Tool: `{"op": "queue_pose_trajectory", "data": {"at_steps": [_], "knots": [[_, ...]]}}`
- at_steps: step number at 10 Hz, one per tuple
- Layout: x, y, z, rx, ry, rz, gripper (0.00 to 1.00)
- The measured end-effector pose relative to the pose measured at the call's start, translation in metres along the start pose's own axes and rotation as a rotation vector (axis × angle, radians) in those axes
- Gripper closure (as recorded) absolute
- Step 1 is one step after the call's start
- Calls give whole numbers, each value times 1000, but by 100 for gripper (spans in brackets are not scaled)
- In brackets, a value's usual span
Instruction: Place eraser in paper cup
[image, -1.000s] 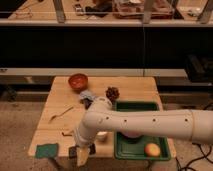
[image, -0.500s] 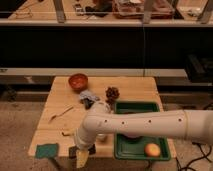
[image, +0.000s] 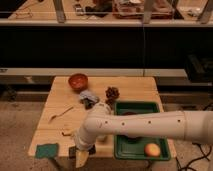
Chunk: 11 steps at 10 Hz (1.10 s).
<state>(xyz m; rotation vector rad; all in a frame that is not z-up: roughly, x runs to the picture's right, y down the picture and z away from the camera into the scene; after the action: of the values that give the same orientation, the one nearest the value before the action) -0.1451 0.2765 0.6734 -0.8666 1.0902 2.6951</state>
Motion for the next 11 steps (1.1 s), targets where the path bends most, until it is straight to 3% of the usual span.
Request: {"op": "queue_pose_trajectory", "data": {"at_steps": [4, 7, 9, 11], "knots": [[1, 3, 3, -5, 30, -17, 81], [7, 3, -6, -15, 65, -38, 83], [21, 3, -33, -32, 80, -59, 83], [41, 4, -75, -57, 87, -87, 83]]}}
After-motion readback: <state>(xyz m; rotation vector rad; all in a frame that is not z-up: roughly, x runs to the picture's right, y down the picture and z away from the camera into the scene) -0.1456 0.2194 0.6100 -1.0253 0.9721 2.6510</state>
